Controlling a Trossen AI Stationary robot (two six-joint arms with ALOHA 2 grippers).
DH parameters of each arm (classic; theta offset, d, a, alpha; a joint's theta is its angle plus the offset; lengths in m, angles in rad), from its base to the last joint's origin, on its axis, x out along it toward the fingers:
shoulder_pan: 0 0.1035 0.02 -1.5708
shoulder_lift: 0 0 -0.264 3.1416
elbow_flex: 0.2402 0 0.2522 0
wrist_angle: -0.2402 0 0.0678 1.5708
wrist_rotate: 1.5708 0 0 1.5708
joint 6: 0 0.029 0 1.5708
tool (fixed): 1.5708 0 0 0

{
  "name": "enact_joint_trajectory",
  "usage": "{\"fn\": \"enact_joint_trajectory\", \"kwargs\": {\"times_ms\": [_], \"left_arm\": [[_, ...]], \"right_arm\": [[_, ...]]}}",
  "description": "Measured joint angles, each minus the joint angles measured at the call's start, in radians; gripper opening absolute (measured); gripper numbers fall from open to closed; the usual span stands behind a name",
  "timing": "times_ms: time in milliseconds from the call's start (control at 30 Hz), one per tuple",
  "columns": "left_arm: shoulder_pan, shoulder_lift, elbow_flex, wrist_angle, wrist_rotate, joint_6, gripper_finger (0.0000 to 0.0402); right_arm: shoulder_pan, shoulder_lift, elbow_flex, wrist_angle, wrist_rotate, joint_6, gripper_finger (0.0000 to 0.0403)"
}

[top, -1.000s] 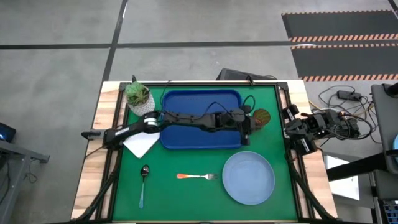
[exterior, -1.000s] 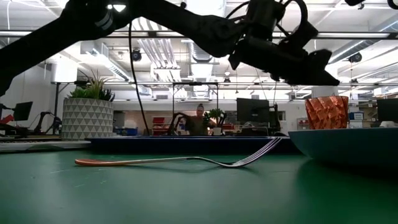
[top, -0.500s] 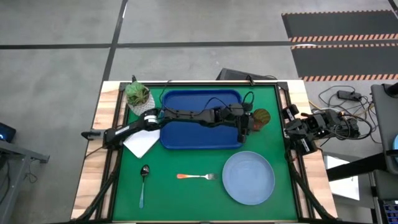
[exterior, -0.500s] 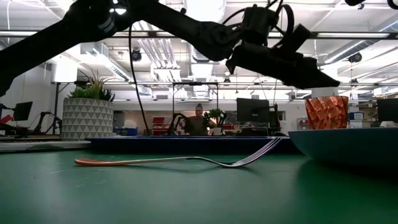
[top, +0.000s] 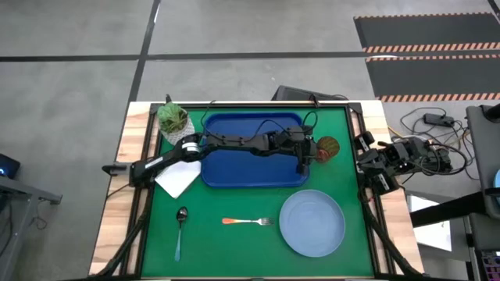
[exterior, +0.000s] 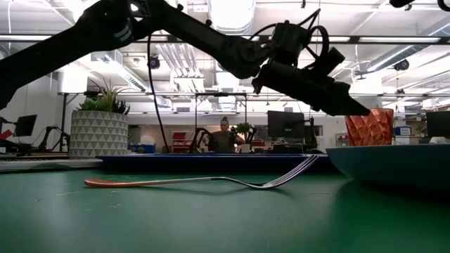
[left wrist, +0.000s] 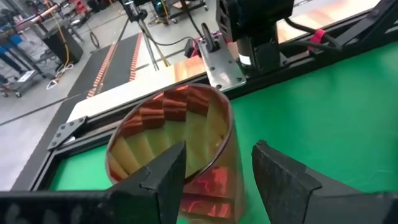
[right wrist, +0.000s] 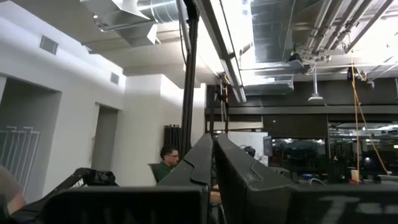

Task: Pick and place plate/cup/fork/spoon on tray
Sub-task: Put the red cup on the blue tray

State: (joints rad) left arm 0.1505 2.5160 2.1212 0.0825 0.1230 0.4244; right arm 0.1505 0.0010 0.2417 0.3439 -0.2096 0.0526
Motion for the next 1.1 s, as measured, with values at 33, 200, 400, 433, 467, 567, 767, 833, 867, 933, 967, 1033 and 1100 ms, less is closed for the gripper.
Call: {"fn": "enact_joint_trajectory", "kwargs": {"times_ms": [33, 200, 400, 433, 467, 567, 767, 833, 867, 933, 967, 1033, 1100], "left_arm": [[0.0, 0.0, 0.001, -0.011, -0.001, 0.0, 0.0164], [-0.003, -0.003, 0.004, -0.056, -0.011, 0.001, 0.0164], [-0.008, -0.003, 0.014, -0.066, -0.026, 0.002, 0.0163], [-0.008, -0.005, 0.014, -0.068, -0.026, 0.002, 0.0163], [-0.008, -0.006, 0.014, -0.072, -0.026, 0.002, 0.0163], [-0.011, -0.009, 0.014, -0.077, -0.026, 0.002, 0.0163], [-0.017, -0.01, 0.013, -0.079, -0.025, 0.002, 0.0163], [-0.019, -0.01, 0.013, -0.079, -0.025, 0.002, 0.0163], [-0.022, -0.01, 0.013, -0.079, -0.024, 0.002, 0.0163], [-0.025, -0.011, 0.013, -0.079, -0.024, 0.002, 0.0163], [-0.027, -0.011, 0.013, -0.079, -0.023, 0.004, 0.0163], [-0.028, -0.011, 0.013, -0.079, -0.023, 0.015, 0.0163], [-0.03, -0.011, 0.013, -0.079, -0.023, 0.029, 0.0163]], "right_arm": [[0.0, 0.0, 0.0, 0.0, 0.0, 0.0, 0.0009], [0.0, 0.0, 0.0, 0.0, 0.0, 0.0, 0.0009], [0.0, 0.0, 0.0, 0.0, 0.0, 0.0, 0.0009], [0.0, 0.0, 0.0, 0.0, 0.0, 0.0, 0.0009], [0.0, 0.0, 0.0, -0.001, 0.0, 0.0, 0.0009], [0.0, 0.0, 0.0, -0.003, 0.0, 0.0, 0.0009], [0.0, 0.0, 0.0, -0.004, 0.0, 0.0, 0.0009], [0.0, 0.0, 0.0, -0.005, 0.0, 0.003, 0.0009], [0.0, 0.0, 0.0, -0.005, 0.0, 0.005, 0.0009], [0.0, 0.0, 0.0, -0.005, 0.0, 0.007, 0.0009], [0.0, 0.0, 0.0, -0.005, 0.0, 0.007, 0.0009], [0.0, 0.0, 0.0, -0.005, 0.0, 0.007, 0.0009], [0.0, 0.0, 0.0, -0.005, 0.0, 0.007, 0.0009]]}}
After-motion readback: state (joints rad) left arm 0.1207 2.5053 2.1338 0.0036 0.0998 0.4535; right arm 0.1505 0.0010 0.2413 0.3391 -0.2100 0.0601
